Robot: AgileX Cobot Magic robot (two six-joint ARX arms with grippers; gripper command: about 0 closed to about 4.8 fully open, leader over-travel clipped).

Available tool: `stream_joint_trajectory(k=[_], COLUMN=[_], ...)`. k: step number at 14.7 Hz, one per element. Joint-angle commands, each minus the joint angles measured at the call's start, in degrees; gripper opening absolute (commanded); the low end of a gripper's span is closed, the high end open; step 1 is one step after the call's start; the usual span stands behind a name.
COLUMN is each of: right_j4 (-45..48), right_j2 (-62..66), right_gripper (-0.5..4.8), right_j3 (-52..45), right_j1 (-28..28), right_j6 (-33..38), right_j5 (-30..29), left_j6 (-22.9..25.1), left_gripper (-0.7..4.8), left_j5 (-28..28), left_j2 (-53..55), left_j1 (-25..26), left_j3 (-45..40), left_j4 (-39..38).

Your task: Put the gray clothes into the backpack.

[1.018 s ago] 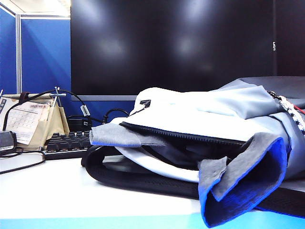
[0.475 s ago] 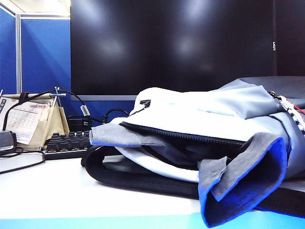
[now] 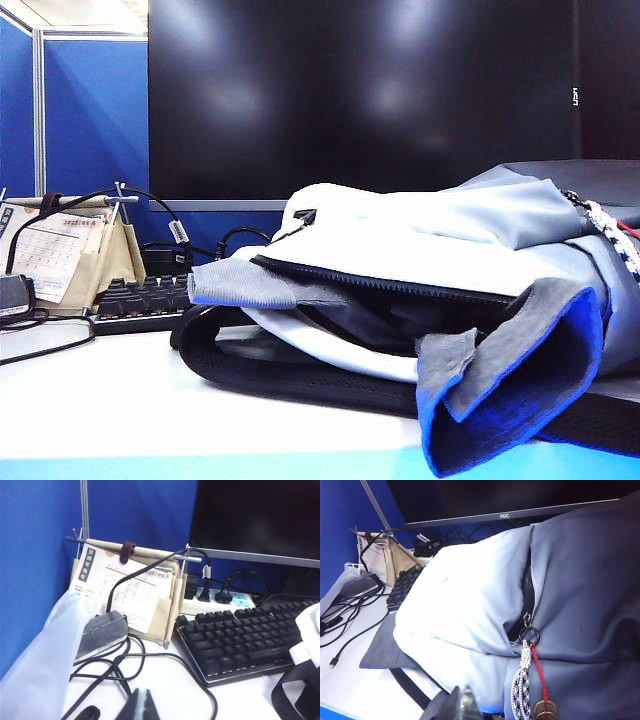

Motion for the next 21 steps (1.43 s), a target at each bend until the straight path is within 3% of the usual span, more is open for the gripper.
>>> stream_joint_trajectory(k=[1,5,7,9,11,16,21], right_j4=[0.98,4.74,18.93,35.04,43.52,45.35,44.7], right_j2=[-0.09,-0.09,-0.09,-0.09,-0.11,-0.13,-0.15], right_gripper=[-0.05,-0.05,-0.05,-0.05,-0.05,-0.05,-0.05], right_j3=[0.28,-0.44,-5.53,-13.0,-20.0,-27.96,-28.52], right_j1=[0.02,-0.33,-1.42,-3.34,-6.82,-17.38,-18.53], right_j6=[0.07,-0.37,-5.11,-5.11,-9.55,-11.69,-6.8], right_j5=[-0.15,2.03,7.78,7.85,7.89,7.93,11.96], left_j6=[0.22,0.22,0.22,0.22,0.22,0.22,0.22], left_gripper=[-0.03,-0.03,-0.03,-0.03,-0.03,-0.03,-0.03], left_j5=[0.22,0.22,0.2,0.2,0.22,0.2,0.2], left_j2=[-0.13,-0.13,-0.13,-0.13,-0.13,-0.13,-0.13], left_j1=[0.02,0.04,0.04,0.02,0.02,0.02,0.02], left_j3=[0.02,0.02,0.02,0.02,0.02,0.02,0.02], left_j4=[0.74,0.74,0.72,0.72,0.74,0.74,0.74])
